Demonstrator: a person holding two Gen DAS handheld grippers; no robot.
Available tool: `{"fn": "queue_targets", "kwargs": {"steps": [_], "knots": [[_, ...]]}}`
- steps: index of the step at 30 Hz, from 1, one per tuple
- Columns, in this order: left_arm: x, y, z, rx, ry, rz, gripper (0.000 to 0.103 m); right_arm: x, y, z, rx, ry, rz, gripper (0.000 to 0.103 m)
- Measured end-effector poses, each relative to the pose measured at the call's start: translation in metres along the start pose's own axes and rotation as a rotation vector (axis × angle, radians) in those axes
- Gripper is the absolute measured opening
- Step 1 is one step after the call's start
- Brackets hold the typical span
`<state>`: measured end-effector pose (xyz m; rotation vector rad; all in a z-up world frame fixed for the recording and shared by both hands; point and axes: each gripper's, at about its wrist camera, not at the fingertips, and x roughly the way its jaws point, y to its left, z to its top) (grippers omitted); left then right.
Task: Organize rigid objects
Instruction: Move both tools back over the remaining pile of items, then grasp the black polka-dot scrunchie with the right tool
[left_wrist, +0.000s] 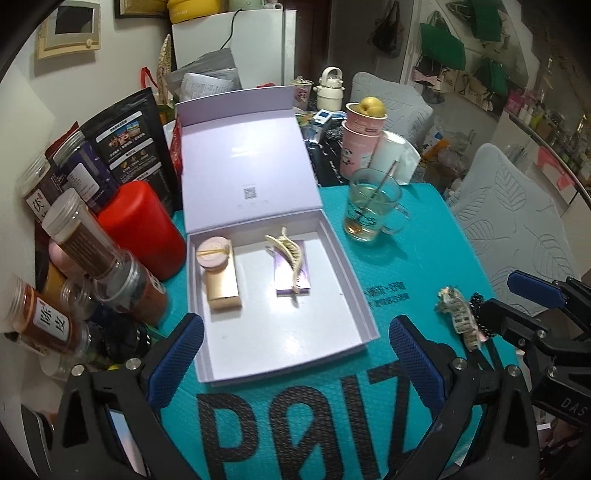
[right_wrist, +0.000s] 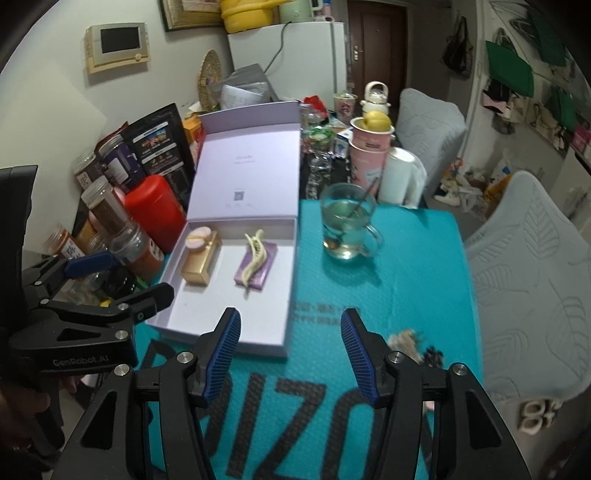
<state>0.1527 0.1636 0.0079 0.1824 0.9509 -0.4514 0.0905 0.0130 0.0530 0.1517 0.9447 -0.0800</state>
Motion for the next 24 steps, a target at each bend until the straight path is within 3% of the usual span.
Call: {"fn": "queue_targets", "kwargs": {"steps": [19, 24], "knots": [[-0.005, -0.084, -0.012, 0.041, 0.023, 0.003, 0.102, -0.033, -0.074, -0.045, 0.052, 0.029, 0.02, 0.059], [0.0, -0.104, -0.014, 0.029, 0.037, -0.031, 0.102, -0.037, -0.098, -0.057, 0.078, 0.043, 0.018, 0.059]]}}
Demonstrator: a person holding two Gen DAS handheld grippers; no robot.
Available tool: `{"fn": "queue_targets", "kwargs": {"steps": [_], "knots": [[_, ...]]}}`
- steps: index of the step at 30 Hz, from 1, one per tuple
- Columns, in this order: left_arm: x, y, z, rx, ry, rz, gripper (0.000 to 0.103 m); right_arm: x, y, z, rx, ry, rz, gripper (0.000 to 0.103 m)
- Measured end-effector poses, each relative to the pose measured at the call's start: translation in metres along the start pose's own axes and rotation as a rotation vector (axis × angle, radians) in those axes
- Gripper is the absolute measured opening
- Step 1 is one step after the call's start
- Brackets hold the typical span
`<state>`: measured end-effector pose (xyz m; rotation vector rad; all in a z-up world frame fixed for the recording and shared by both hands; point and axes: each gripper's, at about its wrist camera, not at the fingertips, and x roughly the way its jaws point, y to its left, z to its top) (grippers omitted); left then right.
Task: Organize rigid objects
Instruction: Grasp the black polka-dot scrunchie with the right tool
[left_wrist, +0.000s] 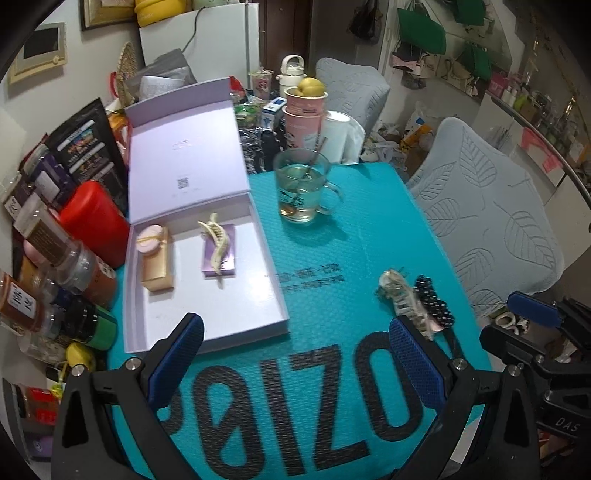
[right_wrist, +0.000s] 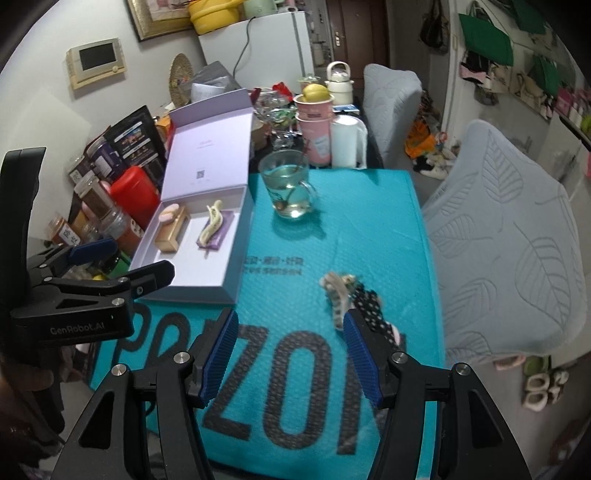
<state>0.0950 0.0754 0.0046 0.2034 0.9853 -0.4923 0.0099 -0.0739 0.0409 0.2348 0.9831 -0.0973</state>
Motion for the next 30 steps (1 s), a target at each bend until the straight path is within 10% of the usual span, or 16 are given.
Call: {"fn": "queue_targets", "kwargs": {"steps": [30], "knots": [[0.098, -0.105, -0.022, 0.029, 0.153, 0.022, 0.102, 0.064, -0.116, -0.042, 0.023, 0.138, 0.057, 0.059]]}}
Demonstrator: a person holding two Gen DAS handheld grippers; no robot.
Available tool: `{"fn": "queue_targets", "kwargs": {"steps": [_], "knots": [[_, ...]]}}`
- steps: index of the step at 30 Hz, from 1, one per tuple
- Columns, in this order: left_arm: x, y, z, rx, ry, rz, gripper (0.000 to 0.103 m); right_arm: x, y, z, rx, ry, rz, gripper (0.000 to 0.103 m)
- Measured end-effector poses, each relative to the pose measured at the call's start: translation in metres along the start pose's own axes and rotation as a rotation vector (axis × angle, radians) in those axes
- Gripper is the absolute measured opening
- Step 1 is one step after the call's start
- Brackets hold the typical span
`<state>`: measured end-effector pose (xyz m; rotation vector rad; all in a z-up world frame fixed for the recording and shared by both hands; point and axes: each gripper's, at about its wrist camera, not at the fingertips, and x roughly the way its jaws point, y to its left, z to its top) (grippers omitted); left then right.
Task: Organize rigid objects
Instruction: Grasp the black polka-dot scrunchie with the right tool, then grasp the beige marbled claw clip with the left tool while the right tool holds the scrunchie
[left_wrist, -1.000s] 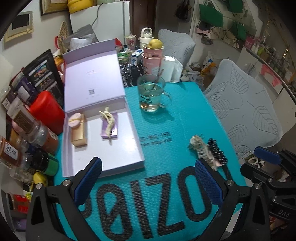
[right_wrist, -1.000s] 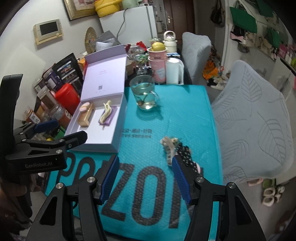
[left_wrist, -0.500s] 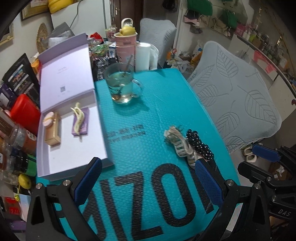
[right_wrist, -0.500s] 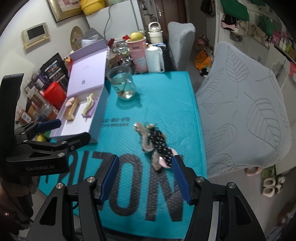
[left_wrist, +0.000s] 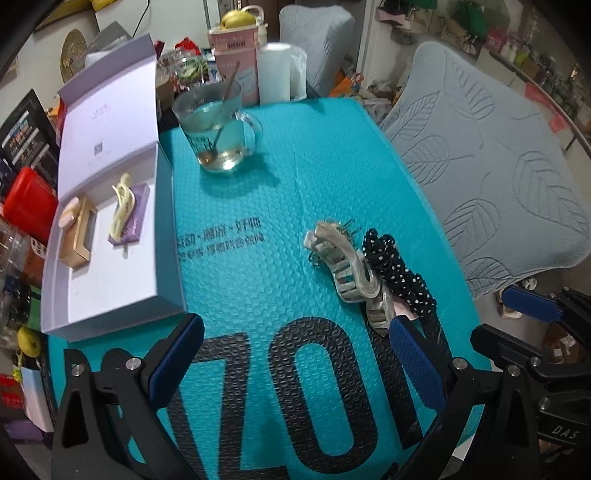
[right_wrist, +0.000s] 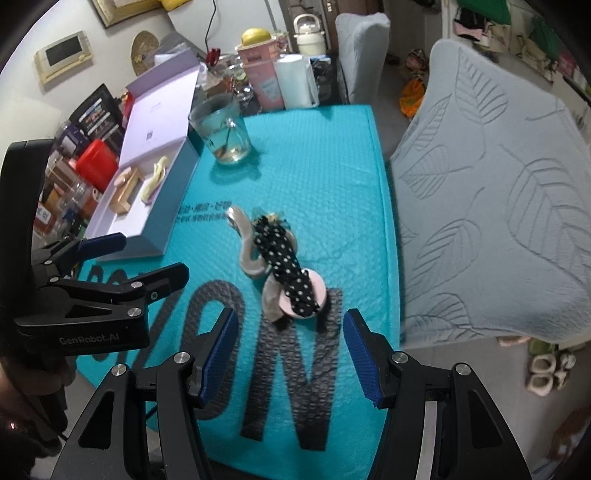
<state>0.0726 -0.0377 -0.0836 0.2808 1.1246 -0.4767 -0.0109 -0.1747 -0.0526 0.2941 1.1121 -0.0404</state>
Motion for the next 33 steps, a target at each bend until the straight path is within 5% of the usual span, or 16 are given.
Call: {"fn": "queue_targets", "kwargs": {"steps": [17, 23, 26, 33], "knots": [[0.029, 0.009, -0.004, -0.121, -0.02, 0.043, 0.102, 0.071, -0.004, 0.021, -0.166, 0.045, 0.11, 0.057], [0.034, 0.01, -0.004, -0.131, -0.002, 0.066, 0.102, 0.087, -0.004, 0.025, -0.207, 0.087, 0.154, 0.038], [0.04, 0.011, -0.003, -0.147, 0.011, 0.053, 0.102, 0.087, -0.005, 0.025, -0.219, 0.089, 0.157, 0.017], [0.042, 0.006, 0.003, -0.17, 0.006, -0.006, 0.102, 0.071, -0.02, 0.023, -0.191, 0.059, 0.171, 0.015]]}}
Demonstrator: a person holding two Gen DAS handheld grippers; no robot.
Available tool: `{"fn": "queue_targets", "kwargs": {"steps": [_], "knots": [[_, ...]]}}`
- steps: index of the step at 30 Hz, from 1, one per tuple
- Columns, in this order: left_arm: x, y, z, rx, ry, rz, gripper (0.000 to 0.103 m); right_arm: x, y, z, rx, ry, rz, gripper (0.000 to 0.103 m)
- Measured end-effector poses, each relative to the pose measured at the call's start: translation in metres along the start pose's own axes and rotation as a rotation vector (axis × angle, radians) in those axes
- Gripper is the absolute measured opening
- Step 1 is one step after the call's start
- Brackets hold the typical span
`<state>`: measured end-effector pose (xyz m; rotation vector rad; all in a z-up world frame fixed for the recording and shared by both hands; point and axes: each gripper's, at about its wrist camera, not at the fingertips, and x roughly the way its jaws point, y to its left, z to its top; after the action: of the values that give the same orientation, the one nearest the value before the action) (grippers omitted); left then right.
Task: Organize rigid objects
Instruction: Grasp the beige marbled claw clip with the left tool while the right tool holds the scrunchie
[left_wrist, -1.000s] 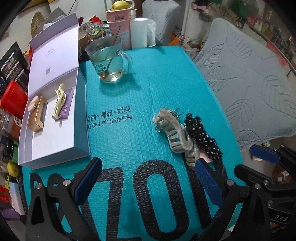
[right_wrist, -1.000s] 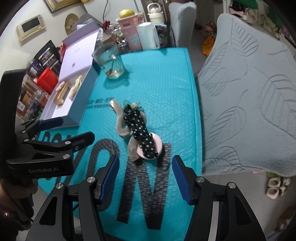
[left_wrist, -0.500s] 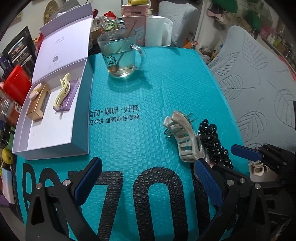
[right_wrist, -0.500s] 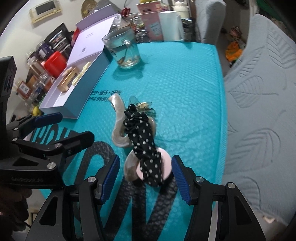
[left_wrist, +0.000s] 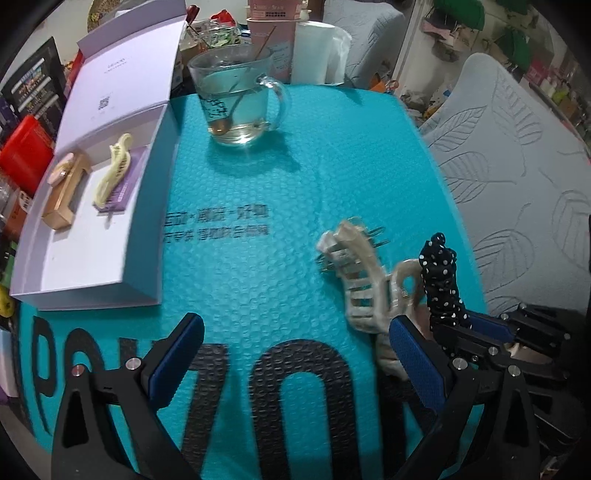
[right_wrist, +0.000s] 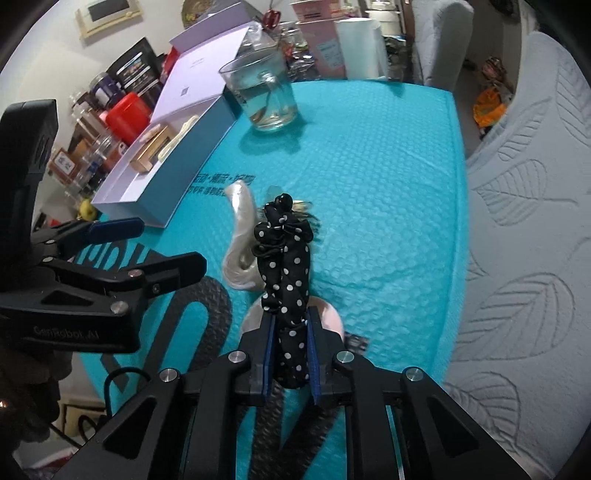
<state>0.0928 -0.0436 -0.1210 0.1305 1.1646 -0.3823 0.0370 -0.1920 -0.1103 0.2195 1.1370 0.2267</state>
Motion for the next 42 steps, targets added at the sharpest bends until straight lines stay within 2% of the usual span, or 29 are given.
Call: {"fn": "queue_targets", "kwargs": {"steps": [4, 8, 11, 19, 22, 24, 25, 33, 42], "knots": [[0.005, -0.011, 0.003, -0.02, 0.004, -0.058, 0.102, -0.009, -0.014, -0.004, 0.049, -0.004, -0.015, 0.015], [0.015, -0.027, 0.005, 0.0, 0.009, -0.072, 0.102, -0.013, -0.026, -0.009, 0.081, -0.002, -0.037, 0.015], [0.028, -0.037, 0.005, -0.01, 0.041, -0.111, 0.102, -0.015, -0.033, -0.012, 0.097, -0.001, -0.036, 0.015], [0.047, -0.052, 0.013, -0.055, 0.05, -0.092, 0.101, -0.02, -0.046, -0.021, 0.134, 0.002, -0.054, 0.015], [0.055, -0.047, 0.019, -0.119, 0.057, -0.075, 0.088, -0.019, -0.051, -0.021, 0.142, 0.006, -0.055, 0.015], [0.062, -0.043, 0.022, -0.153, 0.079, -0.085, 0.071, -0.016, -0.052, -0.021, 0.142, 0.008, -0.052, 0.015], [0.065, -0.042, 0.022, -0.16, 0.088, -0.091, 0.067, -0.015, -0.053, -0.021, 0.141, 0.008, -0.05, 0.015], [0.05, -0.035, 0.011, -0.128, 0.065, -0.098, 0.066, -0.01, -0.053, -0.016, 0.136, -0.002, -0.023, 0.015], [0.022, -0.014, -0.002, -0.099, 0.063, -0.109, 0.066, -0.015, -0.027, -0.017, 0.139, -0.019, -0.012, 0.015]]}}
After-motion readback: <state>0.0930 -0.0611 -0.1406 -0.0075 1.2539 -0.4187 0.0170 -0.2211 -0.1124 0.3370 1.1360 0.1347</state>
